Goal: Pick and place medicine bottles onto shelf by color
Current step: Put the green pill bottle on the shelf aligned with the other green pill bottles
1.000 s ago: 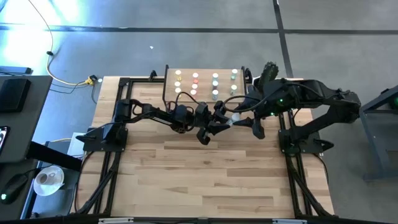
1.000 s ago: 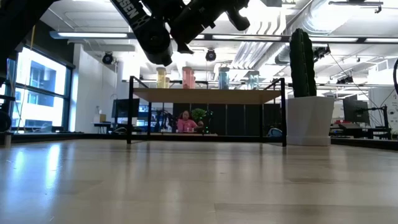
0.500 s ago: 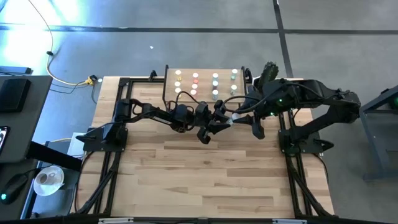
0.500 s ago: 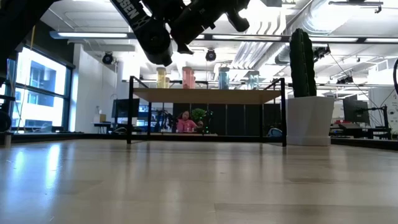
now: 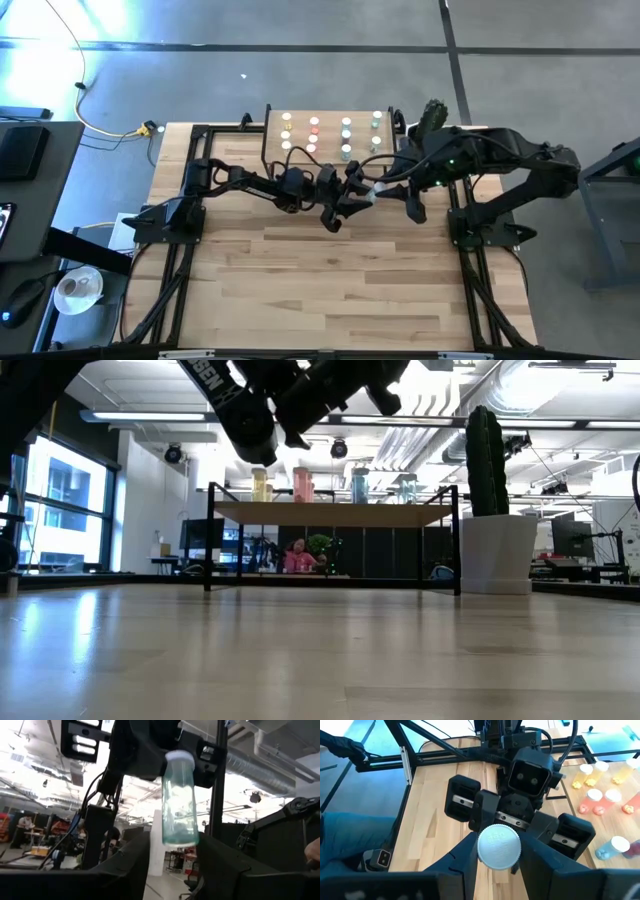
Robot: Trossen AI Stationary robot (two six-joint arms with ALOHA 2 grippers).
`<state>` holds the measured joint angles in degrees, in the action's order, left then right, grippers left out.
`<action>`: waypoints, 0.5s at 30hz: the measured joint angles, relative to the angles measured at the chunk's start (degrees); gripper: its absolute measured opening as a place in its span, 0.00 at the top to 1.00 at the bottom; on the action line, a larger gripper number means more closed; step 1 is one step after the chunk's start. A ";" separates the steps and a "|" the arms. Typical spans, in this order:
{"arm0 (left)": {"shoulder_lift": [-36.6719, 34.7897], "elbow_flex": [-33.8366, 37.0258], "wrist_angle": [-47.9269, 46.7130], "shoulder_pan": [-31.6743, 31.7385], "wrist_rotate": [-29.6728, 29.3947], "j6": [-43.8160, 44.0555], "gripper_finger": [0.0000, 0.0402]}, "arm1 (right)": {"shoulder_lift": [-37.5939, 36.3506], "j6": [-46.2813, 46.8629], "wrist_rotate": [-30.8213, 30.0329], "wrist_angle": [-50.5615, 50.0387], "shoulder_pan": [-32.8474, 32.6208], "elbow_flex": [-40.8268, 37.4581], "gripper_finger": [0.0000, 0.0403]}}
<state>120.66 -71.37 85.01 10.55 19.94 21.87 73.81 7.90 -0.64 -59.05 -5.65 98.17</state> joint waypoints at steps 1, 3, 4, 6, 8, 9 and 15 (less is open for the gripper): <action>0.00 0.00 -0.33 0.05 0.03 0.00 0.62 | -0.16 0.02 -0.34 0.00 0.00 0.00 0.73; 0.00 0.02 -0.44 0.38 1.13 0.02 0.60 | -0.48 -0.04 -0.74 0.00 -0.02 0.00 0.73; 0.00 0.00 -0.39 0.67 1.86 0.09 0.59 | -0.85 -0.23 -0.93 -0.03 -0.02 0.00 0.73; 0.00 0.02 -0.39 1.49 4.09 1.53 0.58 | -1.49 -0.23 -2.31 0.04 -0.02 0.00 0.73; 0.00 0.02 -0.37 2.54 6.17 3.46 0.57 | -2.39 0.09 -3.51 -0.15 -0.02 0.00 0.73; 0.00 0.02 -0.35 3.14 6.67 4.59 0.57 | -2.95 0.51 -3.87 -0.02 -0.02 0.00 0.73; 0.00 0.02 -0.35 5.97 7.66 7.98 0.57 | -6.08 1.07 -9.14 -0.18 -0.02 0.00 0.73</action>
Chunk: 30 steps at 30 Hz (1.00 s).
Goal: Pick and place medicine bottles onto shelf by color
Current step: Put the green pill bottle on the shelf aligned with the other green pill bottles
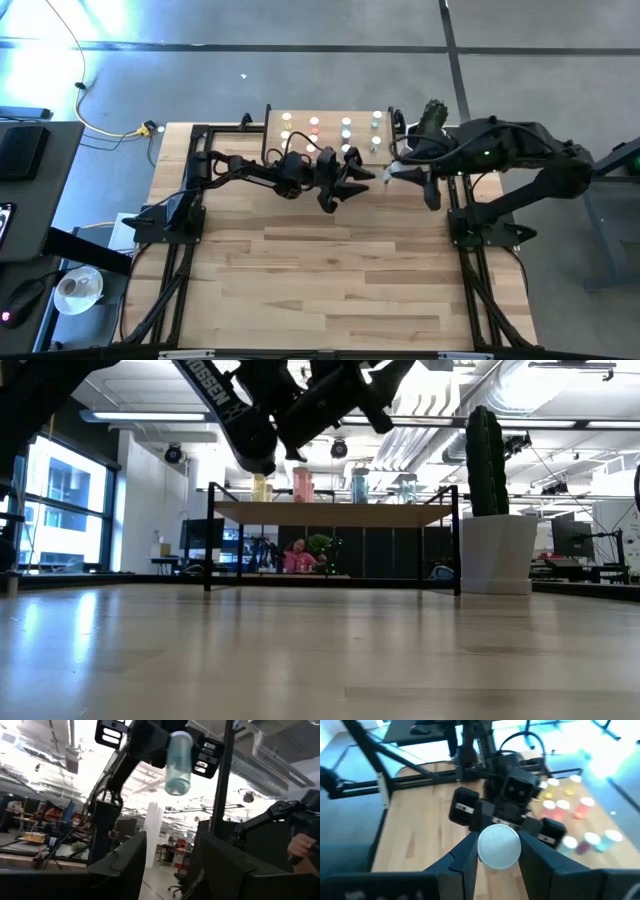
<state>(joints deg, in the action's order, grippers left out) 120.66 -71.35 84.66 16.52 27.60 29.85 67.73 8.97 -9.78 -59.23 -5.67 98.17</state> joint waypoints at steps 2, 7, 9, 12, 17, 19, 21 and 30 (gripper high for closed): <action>0.00 0.00 0.27 0.36 -0.98 0.20 0.57 | -0.88 0.00 -1.87 -0.31 0.02 0.00 0.73; -1.05 0.00 -0.76 -0.20 -8.57 0.65 0.57 | -2.35 -0.02 -5.60 -2.41 0.04 0.00 0.73; -1.83 -0.08 -3.26 -0.70 -12.34 -1.42 0.57 | -2.55 -0.02 -6.67 -3.19 0.04 0.02 0.73; -3.64 -1.25 -11.41 -1.56 -16.06 -6.69 0.57 | -2.54 -0.30 -6.77 -4.05 0.04 0.02 0.73; -5.85 -6.99 -31.00 -3.03 -18.02 -16.09 0.57 | -2.50 -0.19 -6.77 -5.97 0.04 0.02 0.73; -6.78 -9.18 -38.00 -3.48 -19.00 -19.58 0.57 | -2.48 -0.02 -6.77 -6.83 0.04 0.02 0.73; -7.96 -10.69 -43.91 -3.55 -19.82 -22.84 0.57 | -2.48 0.04 -6.77 -7.69 0.04 0.02 0.73; -21.98 -11.07 -62.74 -2.46 -20.53 -32.16 0.57 | -2.46 1.25 -6.79 -10.05 0.04 0.02 0.73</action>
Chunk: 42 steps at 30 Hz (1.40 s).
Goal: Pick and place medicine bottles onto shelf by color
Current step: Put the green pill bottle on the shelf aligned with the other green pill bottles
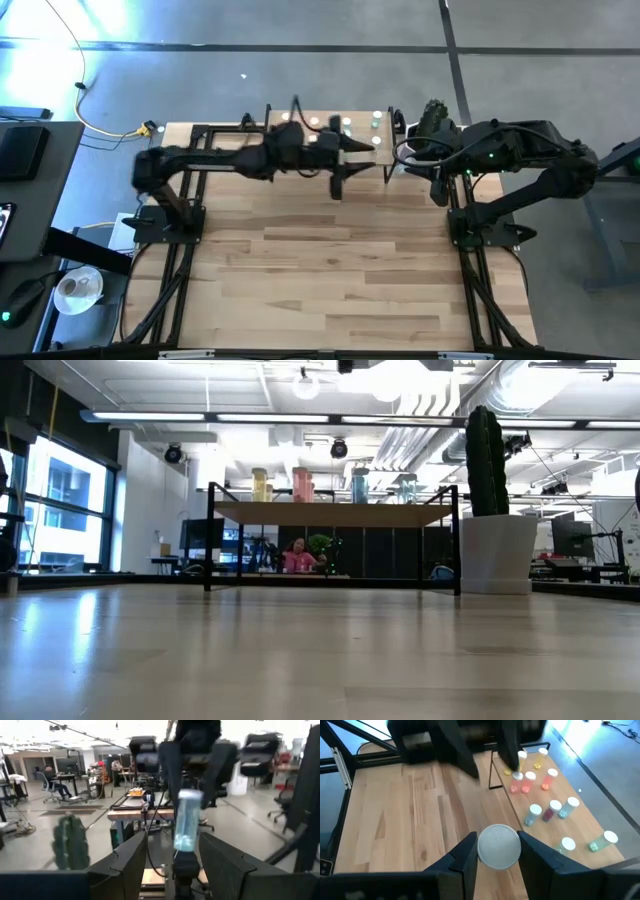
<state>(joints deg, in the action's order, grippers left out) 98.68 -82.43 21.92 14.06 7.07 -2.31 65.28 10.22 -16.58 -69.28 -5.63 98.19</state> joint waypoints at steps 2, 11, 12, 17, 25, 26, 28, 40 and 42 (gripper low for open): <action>-3.77 -0.01 -5.03 -0.05 0.05 -2.20 0.57 | 0.00 -0.04 0.02 0.02 0.00 0.00 0.73; -18.68 -0.01 -25.85 -0.26 0.19 -4.98 0.57 | 0.00 0.17 0.00 0.02 0.00 0.00 0.73; -20.09 -0.01 -28.14 -0.26 0.20 -4.97 0.57 | 0.07 0.23 0.00 0.03 0.00 0.00 0.73; -25.99 1.30 -37.25 -0.95 -0.18 -4.26 0.57 | 1.10 0.24 -0.07 0.10 0.02 0.00 0.73; -39.68 22.42 -27.94 -5.67 -14.28 -1.80 0.57 | 3.90 0.00 -4.66 -0.94 0.04 0.00 0.73; -41.45 25.14 -26.44 -6.13 -15.47 -1.06 0.57 | 4.16 0.09 -4.68 -1.07 0.04 0.00 0.73; -45.13 30.31 -24.05 -6.98 -16.31 0.44 0.57 | 4.49 0.43 -4.66 -1.19 0.43 0.00 0.73; -62.53 49.23 -20.36 -13.68 -21.93 6.11 0.57 | 4.41 2.84 -4.03 -3.24 9.05 -5.42 0.73; -64.83 50.75 -20.49 -15.32 -23.84 6.56 0.57 | 3.98 2.74 -2.69 -2.10 10.46 -8.32 0.73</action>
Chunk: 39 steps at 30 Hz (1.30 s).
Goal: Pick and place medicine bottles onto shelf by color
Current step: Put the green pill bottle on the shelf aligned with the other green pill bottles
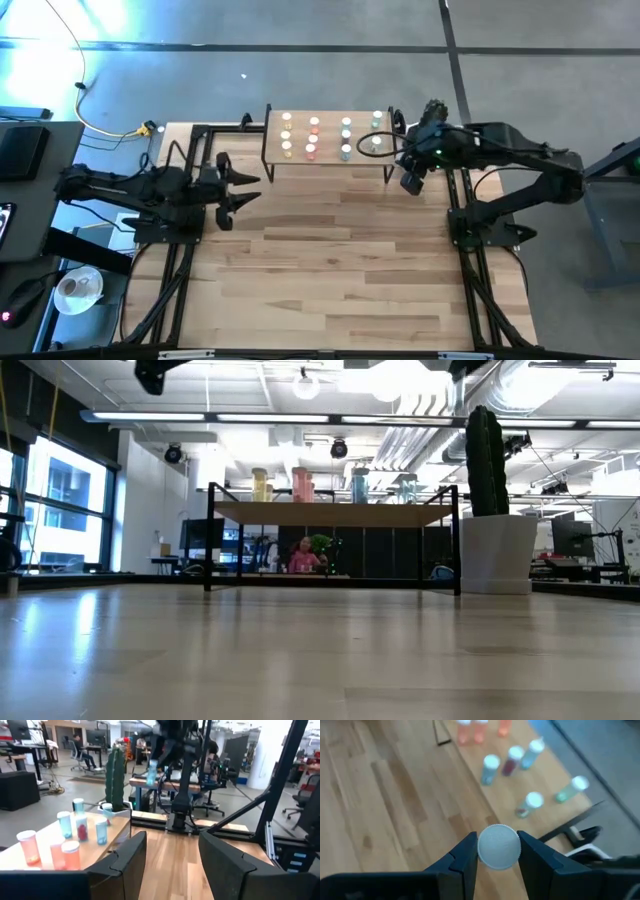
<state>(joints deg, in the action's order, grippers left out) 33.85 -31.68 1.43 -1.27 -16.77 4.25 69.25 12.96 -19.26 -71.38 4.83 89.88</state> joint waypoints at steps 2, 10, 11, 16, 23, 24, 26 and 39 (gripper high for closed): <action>-1.99 1.01 -0.17 -1.66 -1.75 0.09 0.57 | -0.25 -0.61 2.30 2.48 1.55 -3.28 0.73; -6.34 2.92 -2.12 -7.52 -8.96 0.09 0.57 | -0.31 -2.73 9.05 14.86 7.75 -14.56 0.73; -6.58 2.92 -2.69 -8.01 -9.59 0.09 0.57 | -0.31 -2.83 9.12 16.23 8.37 -15.54 0.73; -6.91 2.92 -3.61 -9.62 -11.10 0.09 0.57 | -0.31 -2.94 9.45 22.14 11.28 -19.58 0.73; -6.91 2.92 -3.62 -10.22 -11.10 -0.05 0.57 | -0.22 -2.94 9.87 28.84 13.91 -23.74 0.73; -6.91 2.92 -3.63 -10.22 -11.09 -0.35 0.57 | -0.22 -2.94 9.28 29.33 14.08 -24.19 0.73; -6.91 2.92 -3.63 -10.22 -11.09 -0.75 0.57 | -0.22 -2.94 8.48 30.23 14.38 -24.72 0.73; -6.89 2.92 -3.62 -10.20 -11.09 -1.44 0.57 | -0.15 -4.47 5.55 39.20 14.44 -31.39 0.73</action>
<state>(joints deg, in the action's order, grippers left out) 26.96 -28.75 -2.19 -11.46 -27.86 2.81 69.10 8.49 -13.71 -32.17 19.27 58.49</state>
